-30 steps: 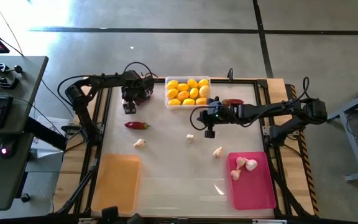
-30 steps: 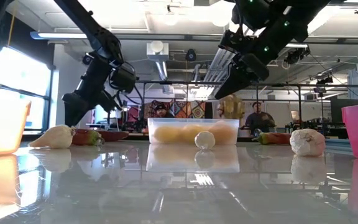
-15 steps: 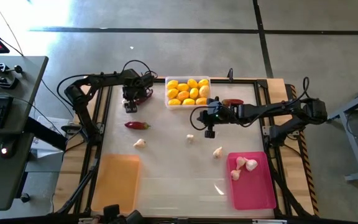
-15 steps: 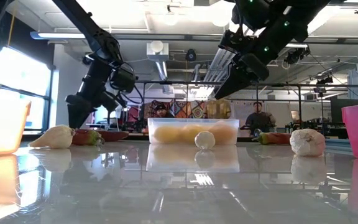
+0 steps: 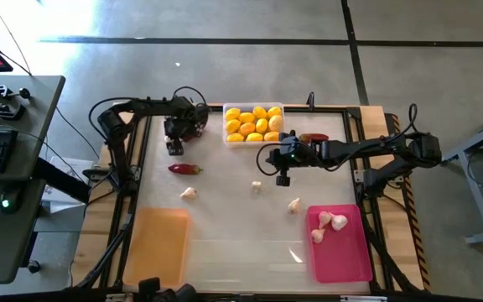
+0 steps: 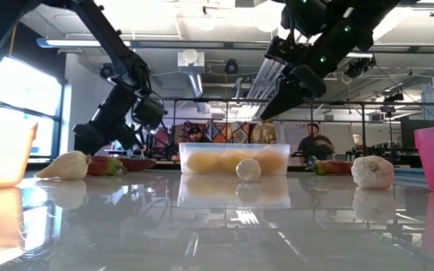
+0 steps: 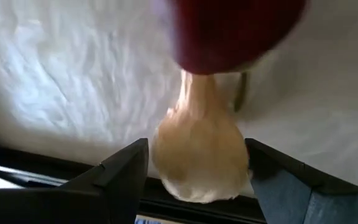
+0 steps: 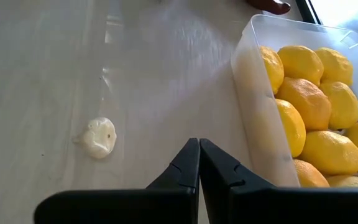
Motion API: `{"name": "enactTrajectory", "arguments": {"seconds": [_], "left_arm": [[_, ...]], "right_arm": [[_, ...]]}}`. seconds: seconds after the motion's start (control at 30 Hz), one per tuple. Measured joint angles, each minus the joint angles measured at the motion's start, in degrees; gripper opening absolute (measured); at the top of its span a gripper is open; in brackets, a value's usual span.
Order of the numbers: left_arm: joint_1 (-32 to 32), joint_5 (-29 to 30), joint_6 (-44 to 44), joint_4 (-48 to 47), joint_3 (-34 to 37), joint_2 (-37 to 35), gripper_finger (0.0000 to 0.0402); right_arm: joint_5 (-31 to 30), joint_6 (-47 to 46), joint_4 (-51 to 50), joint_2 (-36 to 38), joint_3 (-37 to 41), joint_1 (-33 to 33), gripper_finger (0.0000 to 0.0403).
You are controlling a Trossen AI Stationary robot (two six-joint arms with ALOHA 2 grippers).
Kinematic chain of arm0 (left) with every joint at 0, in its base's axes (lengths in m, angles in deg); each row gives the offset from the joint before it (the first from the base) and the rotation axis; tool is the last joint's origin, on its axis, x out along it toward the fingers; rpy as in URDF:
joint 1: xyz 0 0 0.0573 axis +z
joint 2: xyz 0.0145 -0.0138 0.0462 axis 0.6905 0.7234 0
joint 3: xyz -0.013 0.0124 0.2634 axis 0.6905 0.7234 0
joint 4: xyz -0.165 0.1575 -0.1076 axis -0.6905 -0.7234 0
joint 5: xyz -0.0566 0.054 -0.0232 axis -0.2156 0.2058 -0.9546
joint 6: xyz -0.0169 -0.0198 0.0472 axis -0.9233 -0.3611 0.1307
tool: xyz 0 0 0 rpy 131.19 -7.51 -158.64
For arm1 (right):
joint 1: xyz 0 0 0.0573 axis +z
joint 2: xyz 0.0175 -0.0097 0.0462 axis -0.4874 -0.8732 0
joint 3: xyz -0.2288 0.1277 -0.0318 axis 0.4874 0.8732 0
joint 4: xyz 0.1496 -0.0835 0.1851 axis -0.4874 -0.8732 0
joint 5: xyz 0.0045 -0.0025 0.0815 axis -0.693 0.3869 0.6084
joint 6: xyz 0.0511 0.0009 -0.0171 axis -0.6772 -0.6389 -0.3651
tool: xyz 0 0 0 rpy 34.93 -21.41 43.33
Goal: Sort produce into baskets
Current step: Put the top left garlic into the pink bin
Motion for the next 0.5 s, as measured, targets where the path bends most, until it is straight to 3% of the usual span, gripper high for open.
{"name": "enactTrajectory", "arguments": {"seconds": [0.23, 0.5], "left_arm": [[-0.4, 1.1, -1.9, -2.7, 0.0, -0.4, 0.0221], [-0.4, 0.7, -2.3, -2.8, 0.0, -2.1, 0.0119]], "right_arm": [[0.0, 0.0, 0.0, 0.0, 0.0, 0.0, 0.0000], [0.0, 0.0, 0.0, 0.0, 0.0, 0.0, 0.0000]]}}
